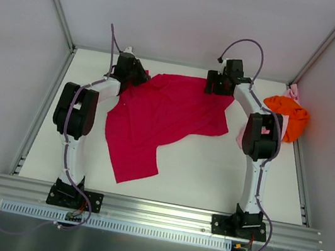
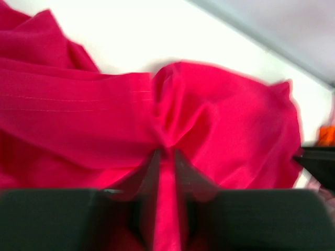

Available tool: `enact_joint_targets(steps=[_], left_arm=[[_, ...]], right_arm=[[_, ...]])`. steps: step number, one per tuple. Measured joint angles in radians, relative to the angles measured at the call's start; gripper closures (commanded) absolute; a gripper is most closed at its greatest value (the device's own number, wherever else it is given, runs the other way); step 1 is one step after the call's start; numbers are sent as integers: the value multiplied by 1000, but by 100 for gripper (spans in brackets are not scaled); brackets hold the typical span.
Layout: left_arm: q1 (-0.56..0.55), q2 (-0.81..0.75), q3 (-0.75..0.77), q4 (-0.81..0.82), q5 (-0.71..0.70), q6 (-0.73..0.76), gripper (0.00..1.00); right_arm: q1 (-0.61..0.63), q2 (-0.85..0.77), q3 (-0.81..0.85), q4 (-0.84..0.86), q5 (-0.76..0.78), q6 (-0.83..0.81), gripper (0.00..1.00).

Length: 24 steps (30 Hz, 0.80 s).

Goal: Fold and stack the t-shirts
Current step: Flatten out the tshirt

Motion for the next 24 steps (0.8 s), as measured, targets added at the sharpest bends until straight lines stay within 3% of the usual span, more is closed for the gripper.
enact_joint_targets(steps=[1,2,3,4,5,7,12,19,24], left_arm=[[0,2,16,-5,-4,11,63],[0,4,30,-7,-8,19,44],[0,6,43,-10,-17,27,18],[0,10,61,-11,-24,27,8],[0,12,71,-10,-31,32,1],[0,14,83,-11,-52,35,1],[0,5,62,5,-74,40,1],[0,-163,-188,53,-74,2,1],[-15,-346,-349,92,-76,-7,1]], right_arm=[[17,-43,-51,10,13,-15,43],[29,-77,-83,12,23,-28,58],[40,-117,-118,22,35,-43,61],[48,-157,-147,29,47,-46,59],[50,-187,-161,29,56,-49,50],[49,-242,-187,40,74,-50,35],[57,-353,-235,27,179,-27,13],[98,-435,-409,-26,215,101,12],[153,-470,-666,14,192,188,24]])
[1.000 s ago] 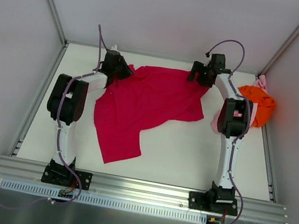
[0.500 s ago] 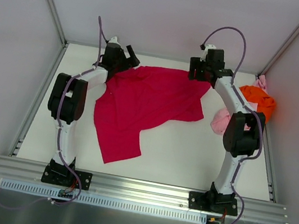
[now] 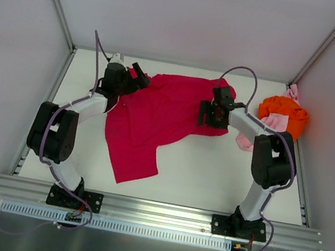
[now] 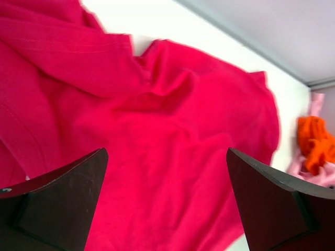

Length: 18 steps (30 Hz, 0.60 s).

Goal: Fold and stack the t-shirts
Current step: Flatten out the tshirt

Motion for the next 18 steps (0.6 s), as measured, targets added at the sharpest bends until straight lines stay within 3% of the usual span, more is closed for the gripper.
enact_joint_targets(steps=[2,5,18], left_arm=[[-11,-56,-31,17,0,1,1],[-34,-137,-70,34,-2,4,1],[-129,-325,-206,48,-29,32,1]], right_arm=[[37,-14,-59,-5,11,13,29],[75,-29,-67,-9,40,21,29],[126,-65,-67,-27,193,64,13]])
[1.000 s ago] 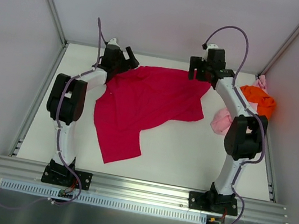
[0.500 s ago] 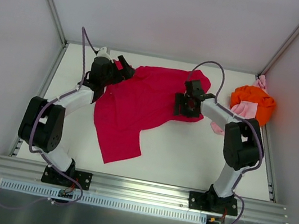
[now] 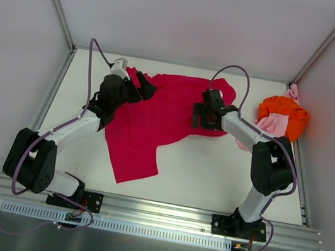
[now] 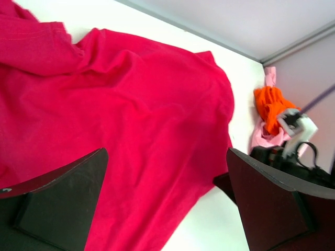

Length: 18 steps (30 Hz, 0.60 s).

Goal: Fold and stack the t-shirts
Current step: Flatten out the tshirt, then grap the side of the flattened tshirt furthest away from the robot with both arms

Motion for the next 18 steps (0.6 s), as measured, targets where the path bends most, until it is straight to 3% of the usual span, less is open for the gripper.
enact_joint_targets(steps=[4,10,18], left_arm=[[-27,-49,-7,2,-3,11,1],[-32,-78,-71,18,-2,13,1],[-53,-164,-179,23,1,13,1]], right_arm=[[20,23,36,-31,16,2,11],[18,198,240,-100,29,6,9],[18,234,227,-109,5,39,6]])
